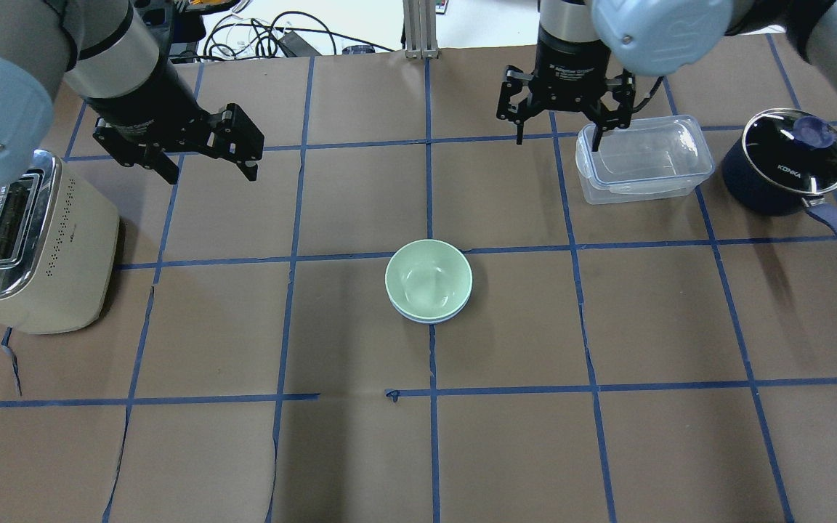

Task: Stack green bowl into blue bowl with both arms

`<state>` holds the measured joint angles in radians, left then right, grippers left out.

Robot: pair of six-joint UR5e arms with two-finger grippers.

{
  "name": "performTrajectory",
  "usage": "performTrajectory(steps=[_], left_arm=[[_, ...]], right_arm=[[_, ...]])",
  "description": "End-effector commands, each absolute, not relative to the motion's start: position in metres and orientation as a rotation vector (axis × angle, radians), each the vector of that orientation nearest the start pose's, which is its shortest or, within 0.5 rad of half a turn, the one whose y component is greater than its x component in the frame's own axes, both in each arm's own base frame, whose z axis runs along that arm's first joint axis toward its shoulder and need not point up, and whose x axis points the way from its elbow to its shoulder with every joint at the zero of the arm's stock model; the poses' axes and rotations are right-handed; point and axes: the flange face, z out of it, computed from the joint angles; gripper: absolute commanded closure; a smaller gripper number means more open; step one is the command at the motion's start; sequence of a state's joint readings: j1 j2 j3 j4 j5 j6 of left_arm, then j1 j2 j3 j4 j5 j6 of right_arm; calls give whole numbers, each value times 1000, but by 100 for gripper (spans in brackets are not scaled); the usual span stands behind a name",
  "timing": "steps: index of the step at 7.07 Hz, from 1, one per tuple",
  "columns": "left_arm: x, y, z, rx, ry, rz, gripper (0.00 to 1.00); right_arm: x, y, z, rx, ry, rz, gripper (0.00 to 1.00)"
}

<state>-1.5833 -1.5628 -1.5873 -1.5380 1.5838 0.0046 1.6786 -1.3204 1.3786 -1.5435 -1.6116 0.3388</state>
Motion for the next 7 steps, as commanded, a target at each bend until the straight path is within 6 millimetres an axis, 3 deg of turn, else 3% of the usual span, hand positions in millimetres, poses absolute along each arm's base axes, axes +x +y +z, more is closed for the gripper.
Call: performTrajectory(steps=[1,2,3,7], left_arm=[[-138,-490,488,26,3126,-41,0],[-137,-491,488,23,3120,-43,0],[-137,-494,492,9,3119,-91,0],[-138,-496,492,9,3124,-127,0]], right_arm=[[130,-539,475,395,3165,143,0],[120,-530,480,146,3179,137,0],[120,-521,471,58,3193,149,0],[122,-488,486,65,3179,46,0]])
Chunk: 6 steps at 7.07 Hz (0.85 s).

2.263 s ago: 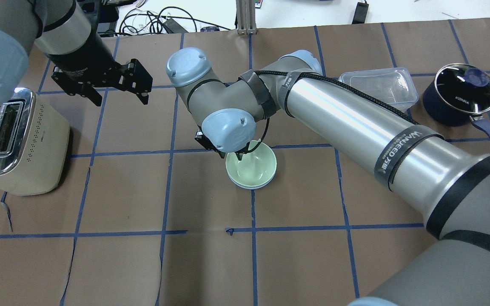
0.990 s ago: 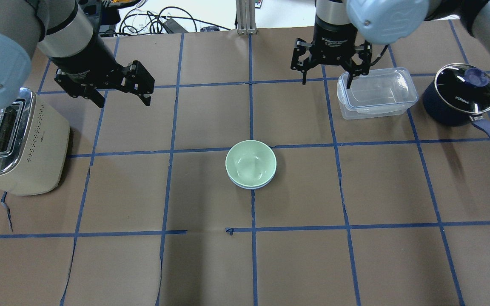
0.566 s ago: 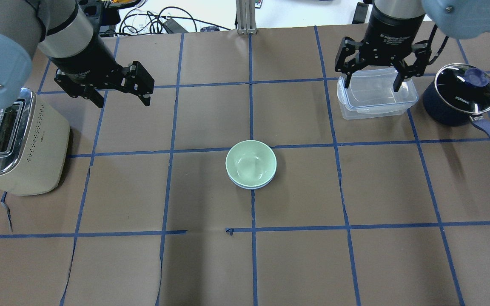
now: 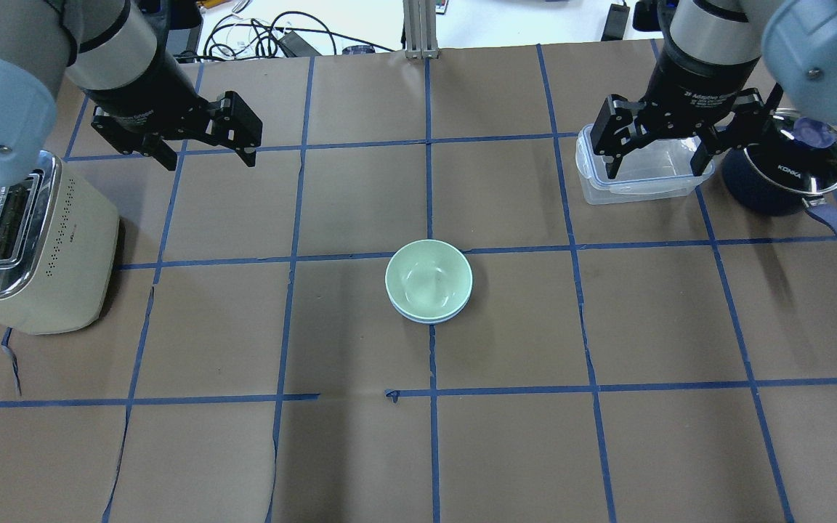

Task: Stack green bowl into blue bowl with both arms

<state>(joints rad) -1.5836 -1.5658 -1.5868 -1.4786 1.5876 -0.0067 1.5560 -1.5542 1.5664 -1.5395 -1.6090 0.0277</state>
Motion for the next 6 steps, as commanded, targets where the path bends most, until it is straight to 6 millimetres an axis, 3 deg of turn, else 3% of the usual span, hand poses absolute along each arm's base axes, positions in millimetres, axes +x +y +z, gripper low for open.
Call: performTrajectory(steps=[1,6], left_arm=[[-138,-496,492,6,3128,-127,0],[-139,-495,491,9,3128,-125,0]], right_arm=[[123,-487,487,70,3168,46,0],[124,-479,499,87,3148,48,0]])
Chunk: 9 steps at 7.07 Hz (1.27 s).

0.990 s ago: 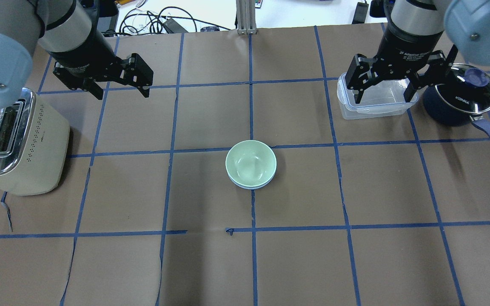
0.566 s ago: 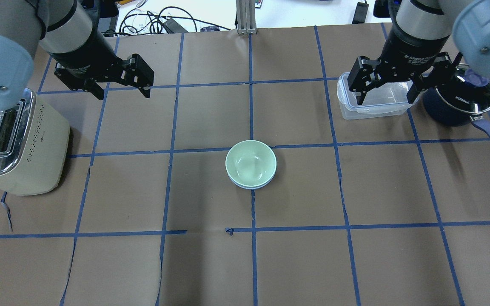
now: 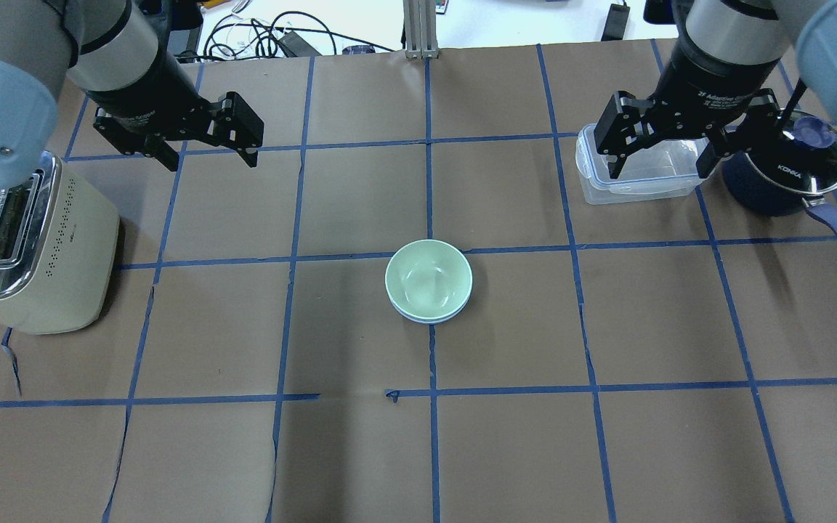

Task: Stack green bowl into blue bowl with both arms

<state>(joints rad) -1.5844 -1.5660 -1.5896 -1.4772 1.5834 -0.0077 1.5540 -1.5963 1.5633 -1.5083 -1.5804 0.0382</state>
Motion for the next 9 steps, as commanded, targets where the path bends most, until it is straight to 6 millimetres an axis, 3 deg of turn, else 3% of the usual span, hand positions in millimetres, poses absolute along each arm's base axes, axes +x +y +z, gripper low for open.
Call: performTrajectory(steps=[1,9], left_arm=[[-139,-496,491,9,3128,-125,0],[-138,-496,491,7,3129,-125,0]], right_arm=[[124,-479,501,87,3148,41,0],[126,-473,499,82,3141,118,0]])
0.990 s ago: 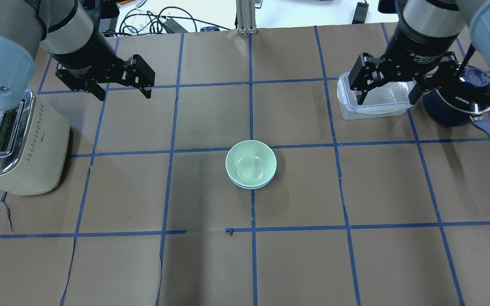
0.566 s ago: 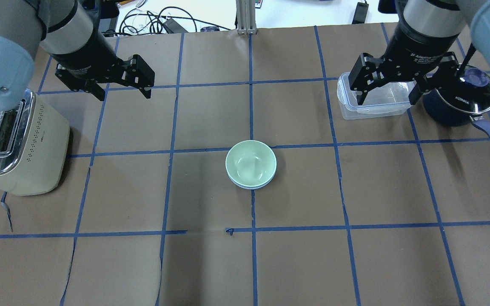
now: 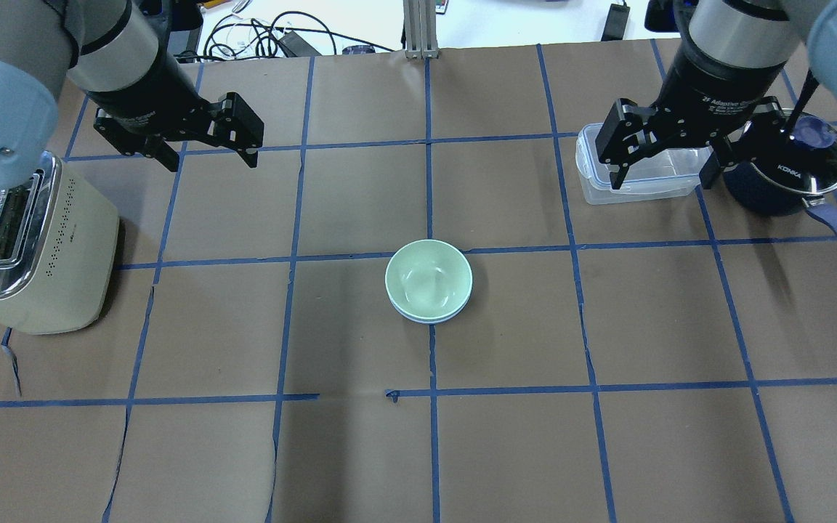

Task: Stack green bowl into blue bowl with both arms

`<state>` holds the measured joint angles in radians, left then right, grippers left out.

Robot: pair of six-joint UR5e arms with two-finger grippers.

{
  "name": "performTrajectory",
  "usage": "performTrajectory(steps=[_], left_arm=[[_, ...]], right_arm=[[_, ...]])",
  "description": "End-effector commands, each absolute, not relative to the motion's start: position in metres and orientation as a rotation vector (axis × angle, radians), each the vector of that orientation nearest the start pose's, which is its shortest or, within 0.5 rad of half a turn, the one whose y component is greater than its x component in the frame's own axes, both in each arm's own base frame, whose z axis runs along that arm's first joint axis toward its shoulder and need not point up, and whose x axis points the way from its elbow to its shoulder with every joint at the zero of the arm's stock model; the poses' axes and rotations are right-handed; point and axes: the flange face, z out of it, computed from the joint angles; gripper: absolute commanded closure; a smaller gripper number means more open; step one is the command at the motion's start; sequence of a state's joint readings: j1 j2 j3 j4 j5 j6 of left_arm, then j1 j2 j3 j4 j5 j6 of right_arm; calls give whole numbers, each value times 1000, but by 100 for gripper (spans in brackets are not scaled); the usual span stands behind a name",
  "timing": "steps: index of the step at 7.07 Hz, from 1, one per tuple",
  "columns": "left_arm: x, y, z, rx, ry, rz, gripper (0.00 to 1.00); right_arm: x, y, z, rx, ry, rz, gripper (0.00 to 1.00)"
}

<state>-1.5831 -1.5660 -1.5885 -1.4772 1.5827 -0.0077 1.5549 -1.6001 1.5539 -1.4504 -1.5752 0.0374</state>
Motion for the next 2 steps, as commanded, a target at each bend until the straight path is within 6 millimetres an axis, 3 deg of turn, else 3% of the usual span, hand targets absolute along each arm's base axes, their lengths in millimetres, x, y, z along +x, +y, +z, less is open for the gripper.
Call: performTrajectory(steps=[1,2], left_arm=[[-138,-496,491,6,3128,-125,0],[-138,-496,492,7,3129,-130,0]], right_arm=[[126,-473,499,82,3139,116,0],[126,-473,499,79,3139,116,0]])
